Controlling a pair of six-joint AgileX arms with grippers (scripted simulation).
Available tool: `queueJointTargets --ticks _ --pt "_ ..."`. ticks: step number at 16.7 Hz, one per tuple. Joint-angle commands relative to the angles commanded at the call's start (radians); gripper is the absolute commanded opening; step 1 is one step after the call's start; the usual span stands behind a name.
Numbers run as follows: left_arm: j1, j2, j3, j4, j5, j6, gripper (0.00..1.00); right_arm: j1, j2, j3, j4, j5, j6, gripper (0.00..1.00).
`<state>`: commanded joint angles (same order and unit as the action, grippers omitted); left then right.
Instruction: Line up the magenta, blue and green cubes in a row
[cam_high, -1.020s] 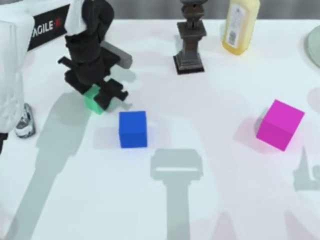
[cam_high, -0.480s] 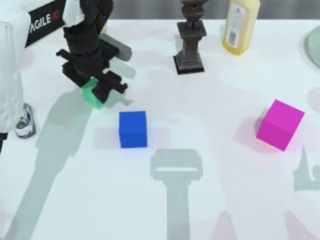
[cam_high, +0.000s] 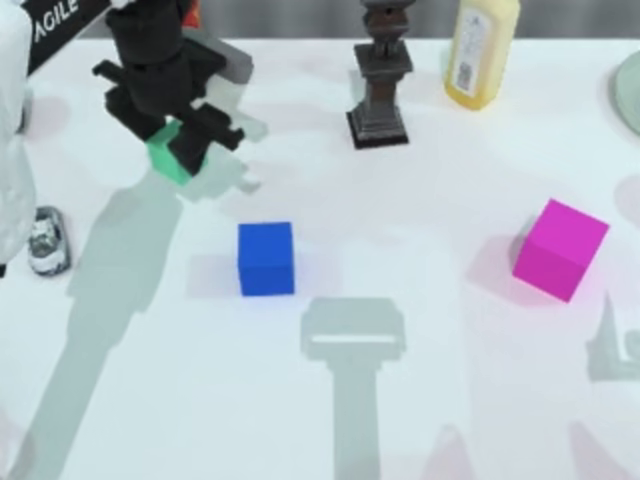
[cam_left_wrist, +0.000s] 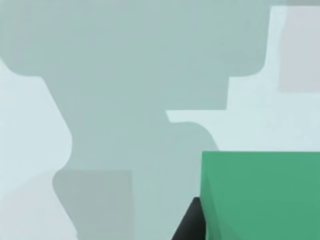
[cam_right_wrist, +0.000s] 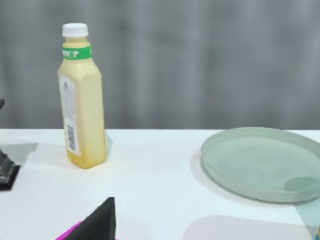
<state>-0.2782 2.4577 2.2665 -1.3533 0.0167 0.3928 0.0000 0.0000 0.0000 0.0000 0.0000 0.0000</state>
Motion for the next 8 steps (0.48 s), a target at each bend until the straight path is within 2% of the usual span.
queueJointTargets --ticks 4,8 --pt "-0.028 0.008 0.007 -0.003 -0.002 -0.032 0.00 0.000 0.000 0.000 0.000 0.000 0.000 1.00" --pt "-0.131 0.020 0.039 -0.023 -0.008 -0.216 0.00 0.000 0.000 0.000 0.000 0.000 0.000 1.00"
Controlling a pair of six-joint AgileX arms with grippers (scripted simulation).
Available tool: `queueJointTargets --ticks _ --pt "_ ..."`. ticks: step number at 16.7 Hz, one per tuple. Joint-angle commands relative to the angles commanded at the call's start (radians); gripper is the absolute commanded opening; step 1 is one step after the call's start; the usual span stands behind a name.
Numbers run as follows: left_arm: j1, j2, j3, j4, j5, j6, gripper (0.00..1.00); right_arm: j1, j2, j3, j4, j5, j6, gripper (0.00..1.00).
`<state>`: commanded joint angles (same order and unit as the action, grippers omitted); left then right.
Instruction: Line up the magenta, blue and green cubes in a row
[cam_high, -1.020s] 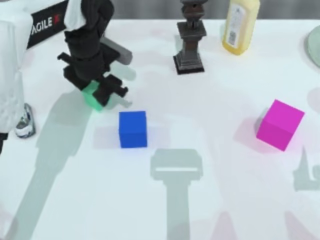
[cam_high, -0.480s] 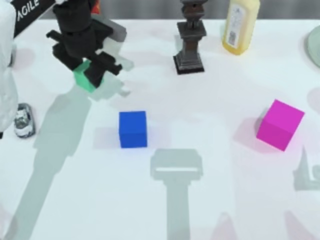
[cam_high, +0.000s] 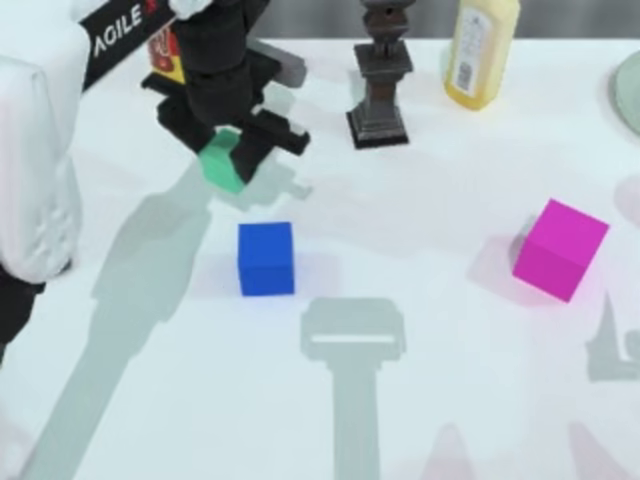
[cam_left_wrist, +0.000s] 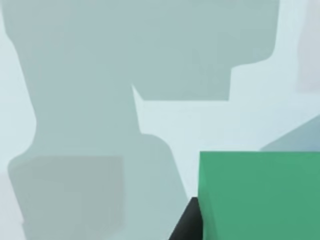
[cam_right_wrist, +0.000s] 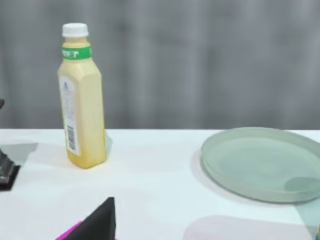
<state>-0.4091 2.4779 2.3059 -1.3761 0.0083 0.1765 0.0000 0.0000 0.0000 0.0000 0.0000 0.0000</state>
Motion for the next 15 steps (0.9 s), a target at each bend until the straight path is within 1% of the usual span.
queueJointTargets --ticks 2,8,10,13,15 --pt "-0.072 0.006 0.015 -0.014 -0.004 -0.147 0.00 0.000 0.000 0.000 0.000 0.000 0.000 1.00" --pt "-0.323 0.021 0.041 -0.066 -0.014 -0.701 0.00 0.000 0.000 0.000 0.000 0.000 0.000 1.00" --pt "-0.401 0.017 0.047 -0.076 -0.017 -0.865 0.00 0.000 0.000 0.000 0.000 0.000 0.000 1.00" --pt "-0.492 0.003 0.055 -0.080 -0.024 -1.034 0.00 0.000 0.000 0.000 0.000 0.000 0.000 1.00" --pt "-0.527 -0.007 0.057 -0.078 -0.028 -1.094 0.00 0.000 0.000 0.000 0.000 0.000 0.000 1.00"
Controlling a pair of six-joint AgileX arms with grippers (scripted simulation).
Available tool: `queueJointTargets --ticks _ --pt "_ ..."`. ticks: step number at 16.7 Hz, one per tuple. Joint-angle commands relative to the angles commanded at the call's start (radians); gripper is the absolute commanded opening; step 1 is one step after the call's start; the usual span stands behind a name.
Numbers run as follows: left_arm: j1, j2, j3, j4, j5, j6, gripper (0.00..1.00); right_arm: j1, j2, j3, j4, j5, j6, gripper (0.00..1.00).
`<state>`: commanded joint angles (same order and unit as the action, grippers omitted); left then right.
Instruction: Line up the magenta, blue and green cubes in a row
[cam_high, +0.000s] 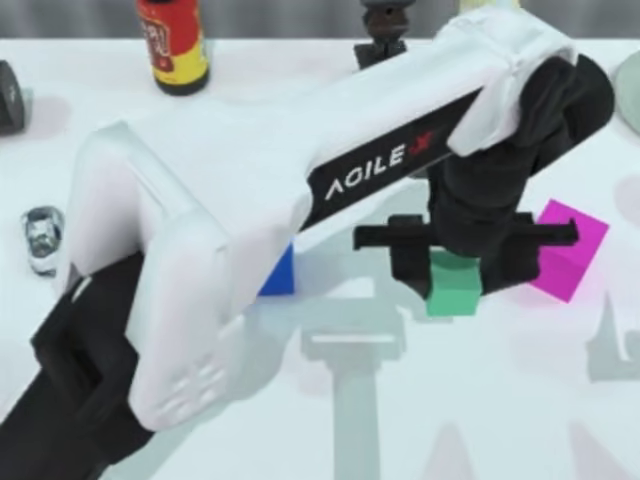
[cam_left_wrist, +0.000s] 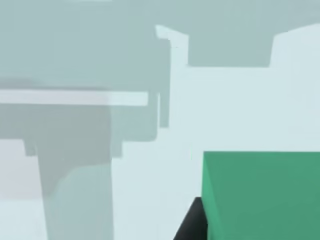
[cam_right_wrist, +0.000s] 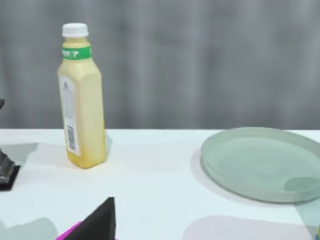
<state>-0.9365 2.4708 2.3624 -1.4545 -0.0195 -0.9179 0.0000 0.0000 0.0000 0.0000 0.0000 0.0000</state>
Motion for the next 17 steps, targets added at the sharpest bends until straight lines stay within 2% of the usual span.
queueJointTargets --ticks 8,14,17 --pt "-0.008 -0.002 -0.018 0.018 -0.001 -0.012 0.00 0.000 0.000 0.000 0.000 0.000 0.000 1.00" --pt "-0.004 -0.002 -0.234 0.239 -0.002 -0.011 0.00 0.000 0.000 0.000 0.000 0.000 0.000 1.00" --pt "-0.005 0.001 -0.269 0.275 -0.001 -0.011 0.00 0.000 0.000 0.000 0.000 0.000 0.000 1.00"
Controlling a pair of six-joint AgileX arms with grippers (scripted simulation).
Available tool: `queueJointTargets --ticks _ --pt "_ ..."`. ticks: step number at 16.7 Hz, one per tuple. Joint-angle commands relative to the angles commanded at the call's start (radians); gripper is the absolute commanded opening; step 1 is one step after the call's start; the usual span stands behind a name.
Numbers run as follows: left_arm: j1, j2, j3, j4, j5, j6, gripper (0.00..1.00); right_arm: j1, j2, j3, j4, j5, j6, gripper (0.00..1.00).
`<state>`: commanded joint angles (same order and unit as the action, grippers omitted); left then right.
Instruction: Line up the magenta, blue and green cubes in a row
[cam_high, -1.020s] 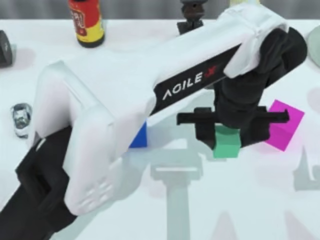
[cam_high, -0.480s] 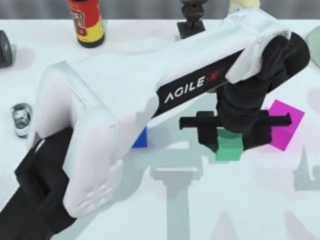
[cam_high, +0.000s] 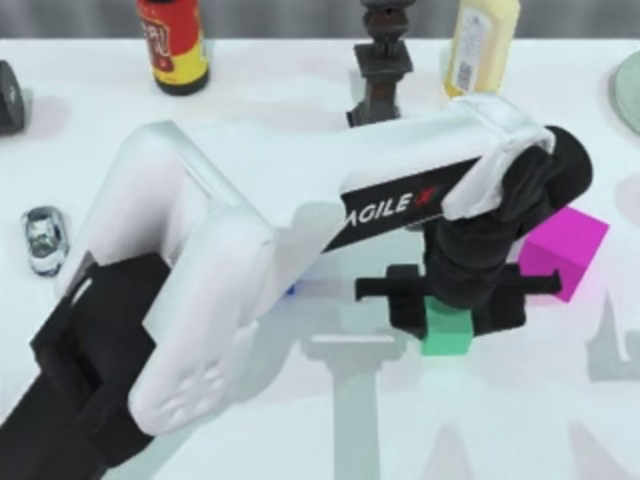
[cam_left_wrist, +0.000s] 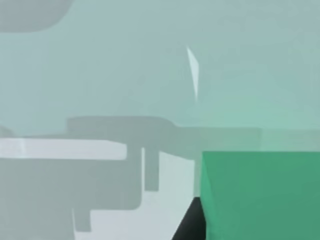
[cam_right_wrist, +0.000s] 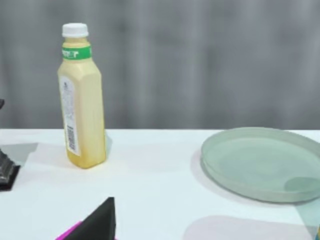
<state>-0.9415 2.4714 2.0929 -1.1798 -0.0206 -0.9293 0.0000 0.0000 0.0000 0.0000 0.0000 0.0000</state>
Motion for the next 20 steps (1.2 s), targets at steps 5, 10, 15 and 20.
queueJointTargets --ticks 5,10,15,20 --pt "0.000 0.000 0.000 0.000 0.000 0.000 0.15 0.000 0.000 0.000 0.000 0.000 0.000 1.00" --pt "0.000 0.000 0.000 0.000 0.000 0.000 0.53 0.000 0.000 0.000 0.000 0.000 0.000 1.00" --pt "0.000 0.000 0.000 0.000 0.000 0.000 0.90 0.000 0.000 0.000 0.000 0.000 0.000 1.00" --pt "0.000 0.000 0.000 0.000 0.000 0.000 1.00 0.000 0.000 0.000 0.000 0.000 0.000 1.00"
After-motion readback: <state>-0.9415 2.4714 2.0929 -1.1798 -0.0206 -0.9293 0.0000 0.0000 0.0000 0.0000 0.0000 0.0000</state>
